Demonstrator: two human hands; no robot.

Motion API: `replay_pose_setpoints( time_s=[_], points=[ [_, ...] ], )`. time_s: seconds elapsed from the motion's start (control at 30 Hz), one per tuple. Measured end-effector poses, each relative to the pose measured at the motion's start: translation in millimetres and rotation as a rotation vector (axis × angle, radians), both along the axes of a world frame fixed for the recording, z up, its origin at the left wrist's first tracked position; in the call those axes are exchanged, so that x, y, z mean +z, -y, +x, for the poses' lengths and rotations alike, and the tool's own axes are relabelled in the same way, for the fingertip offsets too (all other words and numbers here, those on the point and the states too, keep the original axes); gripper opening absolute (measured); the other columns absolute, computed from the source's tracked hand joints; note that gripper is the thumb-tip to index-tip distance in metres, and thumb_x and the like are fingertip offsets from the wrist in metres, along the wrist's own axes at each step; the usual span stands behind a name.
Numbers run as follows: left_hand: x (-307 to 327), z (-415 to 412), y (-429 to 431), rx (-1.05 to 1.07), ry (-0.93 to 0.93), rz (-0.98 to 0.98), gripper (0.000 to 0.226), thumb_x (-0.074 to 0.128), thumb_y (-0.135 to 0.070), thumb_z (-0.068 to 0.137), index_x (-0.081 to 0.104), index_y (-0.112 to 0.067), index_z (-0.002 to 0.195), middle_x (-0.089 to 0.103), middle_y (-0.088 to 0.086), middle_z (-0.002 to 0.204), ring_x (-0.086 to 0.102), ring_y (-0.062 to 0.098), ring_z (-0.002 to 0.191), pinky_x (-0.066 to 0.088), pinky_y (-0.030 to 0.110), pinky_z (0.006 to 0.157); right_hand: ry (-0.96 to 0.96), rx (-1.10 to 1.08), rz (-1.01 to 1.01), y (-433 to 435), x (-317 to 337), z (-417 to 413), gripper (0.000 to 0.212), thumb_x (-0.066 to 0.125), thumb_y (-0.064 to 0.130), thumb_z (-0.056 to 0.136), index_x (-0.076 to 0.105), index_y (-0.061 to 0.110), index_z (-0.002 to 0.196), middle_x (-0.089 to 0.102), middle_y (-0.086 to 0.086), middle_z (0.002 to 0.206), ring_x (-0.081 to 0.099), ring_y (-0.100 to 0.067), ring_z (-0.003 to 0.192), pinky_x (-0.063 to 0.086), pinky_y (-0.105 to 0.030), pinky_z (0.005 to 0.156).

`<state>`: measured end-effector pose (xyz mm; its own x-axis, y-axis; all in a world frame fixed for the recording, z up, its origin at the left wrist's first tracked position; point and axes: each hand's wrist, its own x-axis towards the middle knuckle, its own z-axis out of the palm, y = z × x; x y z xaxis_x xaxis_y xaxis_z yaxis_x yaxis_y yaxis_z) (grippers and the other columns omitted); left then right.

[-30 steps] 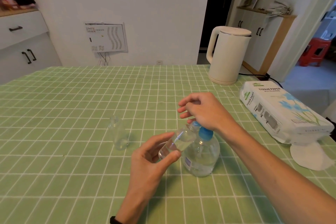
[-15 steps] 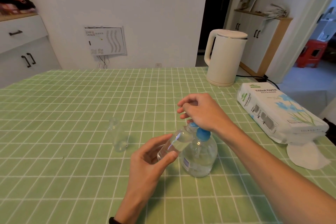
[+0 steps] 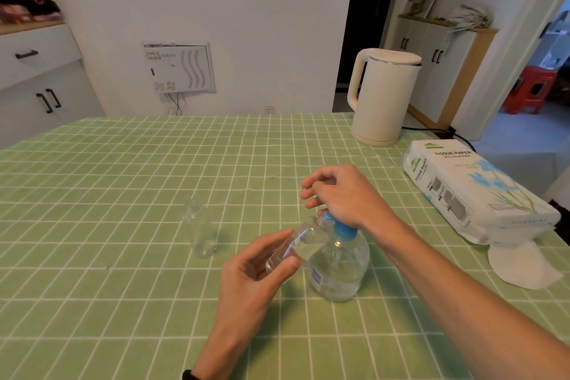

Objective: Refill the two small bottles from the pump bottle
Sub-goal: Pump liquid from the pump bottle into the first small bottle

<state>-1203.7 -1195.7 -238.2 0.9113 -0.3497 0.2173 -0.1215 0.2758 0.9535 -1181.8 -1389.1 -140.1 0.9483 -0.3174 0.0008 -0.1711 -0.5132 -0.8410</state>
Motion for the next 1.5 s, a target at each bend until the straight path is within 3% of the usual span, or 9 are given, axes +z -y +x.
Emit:
replay_pose_setpoints(
  time_s=[0.13, 0.27, 0.4, 0.5, 0.73, 0.9, 1.1, 1.23, 1.5],
  points=[
    [0.1, -0.7, -0.5, 0.002, 0.006, -0.003, 0.042, 0.089, -0.014, 0.081, 0.08, -0.026, 0.121, 0.081, 0.001, 0.122, 0.077, 0.02, 0.115, 0.063, 0.025, 0.088, 0.006, 0.001, -0.01, -0.1, 2.9, -0.2, 0.023, 0.055, 0.011, 0.103, 0.075, 0.021, 0.097, 0.08, 0.004, 0.092, 0.079, -0.01, 0.079, 0.065, -0.036, 0.079],
    [2.5, -1.7, 0.2, 0.035, 0.026, -0.036, 0.046, 0.09, -0.025, 0.07, 0.082, -0.029, 0.115, 0.082, 0.0, 0.119, 0.078, 0.017, 0.113, 0.062, 0.025, 0.091, 0.038, -0.004, -0.066, -0.7, 8.5, 0.6, 0.022, 0.056, 0.015, 0.101, 0.074, 0.025, 0.095, 0.081, 0.002, 0.091, 0.078, -0.012, 0.082, 0.065, -0.035, 0.076],
    [-1.8, 1.2, 0.9, 0.069, 0.049, -0.023, 0.05, 0.091, -0.009, 0.068, 0.082, -0.028, 0.113, 0.082, 0.001, 0.118, 0.078, 0.02, 0.113, 0.061, 0.034, 0.101, 0.04, -0.006, -0.016, -2.0, 6.9, 0.0, 0.026, 0.054, 0.01, 0.102, 0.075, 0.024, 0.094, 0.08, 0.005, 0.091, 0.078, -0.009, 0.078, 0.063, -0.03, 0.073],
    [-3.0, 2.0, 1.6, 0.077, 0.067, 0.0, 0.054, 0.097, -0.004, 0.066, 0.082, -0.028, 0.112, 0.083, 0.001, 0.117, 0.077, 0.018, 0.113, 0.061, 0.033, 0.101, 0.019, -0.013, -0.018, -1.4, 3.8, -1.4, 0.026, 0.053, 0.008, 0.101, 0.076, 0.019, 0.097, 0.08, 0.004, 0.09, 0.078, -0.01, 0.08, 0.064, -0.032, 0.077],
    [-3.0, 2.1, 1.0, 0.075, 0.095, 0.004, 0.053, 0.093, -0.011, 0.066, 0.081, -0.031, 0.113, 0.082, 0.0, 0.118, 0.077, 0.017, 0.114, 0.06, 0.025, 0.095, 0.013, -0.023, -0.024, -1.9, 2.1, -2.3, 0.025, 0.053, 0.01, 0.102, 0.077, 0.018, 0.1, 0.081, 0.003, 0.092, 0.079, -0.01, 0.081, 0.063, -0.031, 0.076],
    [-0.5, 0.5, -0.4, 0.067, 0.077, 0.008, 0.051, 0.094, -0.023, 0.065, 0.081, -0.033, 0.114, 0.082, -0.002, 0.119, 0.077, 0.018, 0.114, 0.061, 0.029, 0.099, 0.011, 0.007, -0.029, -0.3, 5.8, -1.5, 0.023, 0.054, 0.013, 0.103, 0.074, 0.023, 0.097, 0.08, 0.005, 0.093, 0.078, -0.01, 0.08, 0.064, -0.033, 0.078],
    [4.1, -1.9, 1.4, 0.062, 0.056, -0.019, 0.047, 0.09, -0.026, 0.068, 0.082, -0.031, 0.115, 0.083, -0.002, 0.118, 0.079, 0.016, 0.11, 0.062, 0.023, 0.088, 0.023, 0.036, -0.015, -1.2, 9.2, 1.7, 0.025, 0.056, 0.012, 0.103, 0.072, 0.027, 0.091, 0.08, 0.005, 0.092, 0.079, -0.009, 0.08, 0.064, -0.033, 0.077],
    [0.8, -0.8, 1.2, 0.059, 0.051, 0.002, 0.046, 0.091, -0.019, 0.073, 0.081, -0.029, 0.117, 0.082, 0.0, 0.119, 0.078, 0.018, 0.112, 0.062, 0.026, 0.091, -0.002, 0.021, 0.002, -0.6, 5.7, 0.3, 0.025, 0.054, 0.009, 0.102, 0.075, 0.02, 0.095, 0.08, 0.003, 0.091, 0.079, -0.011, 0.08, 0.064, -0.034, 0.078],
    [-0.3, -0.2, -0.6, 0.062, 0.047, 0.022, 0.046, 0.089, -0.03, 0.075, 0.08, -0.031, 0.12, 0.081, -0.002, 0.122, 0.077, 0.017, 0.116, 0.062, 0.026, 0.094, -0.015, 0.013, -0.023, -2.1, 5.2, -2.6, 0.024, 0.054, 0.01, 0.103, 0.075, 0.02, 0.097, 0.08, 0.003, 0.093, 0.079, -0.011, 0.08, 0.061, -0.028, 0.073]
  ],
)
